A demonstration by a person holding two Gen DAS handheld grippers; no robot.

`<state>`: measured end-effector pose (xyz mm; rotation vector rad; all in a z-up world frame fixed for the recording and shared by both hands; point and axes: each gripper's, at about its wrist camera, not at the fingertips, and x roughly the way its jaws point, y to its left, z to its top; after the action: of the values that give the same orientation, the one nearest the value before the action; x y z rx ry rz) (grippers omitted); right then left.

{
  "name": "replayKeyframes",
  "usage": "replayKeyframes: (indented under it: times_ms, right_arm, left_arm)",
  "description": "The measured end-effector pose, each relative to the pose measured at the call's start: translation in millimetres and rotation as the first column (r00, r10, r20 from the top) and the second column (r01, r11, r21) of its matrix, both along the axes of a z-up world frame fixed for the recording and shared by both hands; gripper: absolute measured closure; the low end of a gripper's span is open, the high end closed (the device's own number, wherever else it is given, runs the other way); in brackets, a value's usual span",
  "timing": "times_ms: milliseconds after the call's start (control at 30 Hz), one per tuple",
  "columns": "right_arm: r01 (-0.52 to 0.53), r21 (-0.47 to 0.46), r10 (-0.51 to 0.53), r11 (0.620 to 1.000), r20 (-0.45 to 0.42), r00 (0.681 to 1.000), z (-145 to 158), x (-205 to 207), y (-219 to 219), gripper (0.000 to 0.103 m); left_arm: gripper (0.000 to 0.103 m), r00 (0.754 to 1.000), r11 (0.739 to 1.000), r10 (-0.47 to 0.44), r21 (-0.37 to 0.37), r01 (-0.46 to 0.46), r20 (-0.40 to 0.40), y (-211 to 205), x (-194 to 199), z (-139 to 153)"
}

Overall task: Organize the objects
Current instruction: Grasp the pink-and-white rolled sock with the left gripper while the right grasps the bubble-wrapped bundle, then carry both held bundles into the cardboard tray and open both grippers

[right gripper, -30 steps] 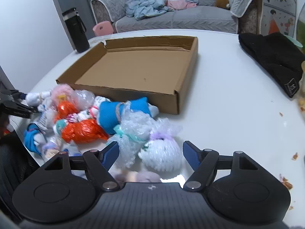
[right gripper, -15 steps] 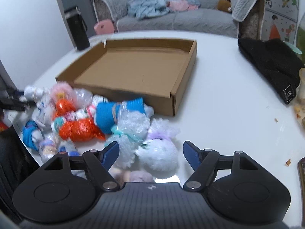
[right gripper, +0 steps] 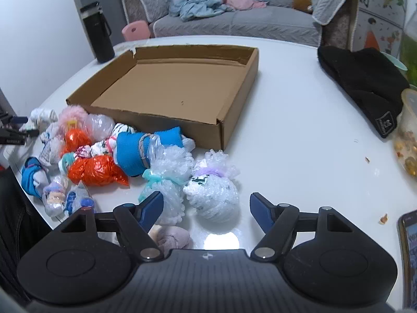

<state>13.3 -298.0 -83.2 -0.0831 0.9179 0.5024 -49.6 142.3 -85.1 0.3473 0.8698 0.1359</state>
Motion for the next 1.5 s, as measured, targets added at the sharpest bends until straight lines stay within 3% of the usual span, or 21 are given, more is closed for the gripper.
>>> replayKeyframes:
  times_ms: [133,200,367,500,567,667,833,1067,1167,1300,1333,1367,1500]
  right_arm:
    - [-0.009,0.056,0.011,0.998,-0.035,0.999,-2,14,-1,0.033]
    - [0.009,0.120,0.000,0.993,-0.073,0.997,-5,19,-6,0.035]
    - [0.132,0.260,-0.086,0.956,-0.182,0.980,-16,25,-31,0.051]
    - [0.177,0.257,-0.127,0.950,-0.198,0.972,-16,24,-39,0.050]
    - [0.177,0.252,-0.132,0.951,-0.188,0.973,-14,21,-39,0.050]
    - [0.153,0.145,-0.134,0.978,-0.131,0.982,-11,14,-28,0.046]
    - [0.061,0.080,-0.058,0.995,-0.043,0.997,-2,-1,-15,0.047]
    - [0.117,0.131,-0.109,0.985,-0.066,0.992,-7,11,-31,0.049]
    - [0.144,0.222,-0.120,0.964,-0.118,0.986,-13,17,-42,0.060]
    - [0.203,0.325,-0.164,0.924,-0.143,0.976,-12,15,-62,0.062]
    - [0.221,0.323,-0.186,0.920,-0.134,0.973,-10,13,-65,0.062]
    - [0.234,0.326,-0.202,0.916,-0.130,0.971,-8,12,-69,0.069]
    - [0.243,0.259,-0.229,0.935,-0.085,0.970,-4,9,-71,0.068]
  left_arm:
    - [0.049,0.999,0.999,-0.031,0.020,0.031,-0.006,-8,0,-1]
    - [0.066,0.999,0.999,-0.043,0.001,0.043,-0.014,-11,-2,-1]
    - [0.069,0.999,0.999,-0.048,-0.001,0.048,-0.015,-14,-8,-1]
    - [0.068,0.998,0.998,-0.056,-0.023,0.055,-0.012,-14,-15,0]
    - [0.068,0.998,0.998,-0.056,-0.032,0.055,-0.010,-14,-18,0]
    - [0.068,0.999,0.998,-0.045,-0.043,0.044,-0.011,-13,-21,1]
    - [0.068,0.999,0.998,-0.032,-0.059,0.031,-0.013,-10,-26,3]
    - [0.068,1.000,0.997,-0.027,-0.074,0.026,-0.011,-11,-32,4]
    - [0.068,1.000,0.996,-0.026,-0.087,0.025,-0.010,-10,-36,6]
    - [0.068,1.000,0.995,-0.012,-0.095,0.011,-0.012,-5,-43,4]
    - [0.068,1.000,0.995,-0.010,-0.101,0.008,-0.011,-4,-44,5]
    - [0.068,1.000,0.994,-0.009,-0.106,0.008,-0.010,-4,-45,5]
    - [0.068,1.000,0.994,-0.008,-0.110,0.007,-0.008,-5,-45,5]
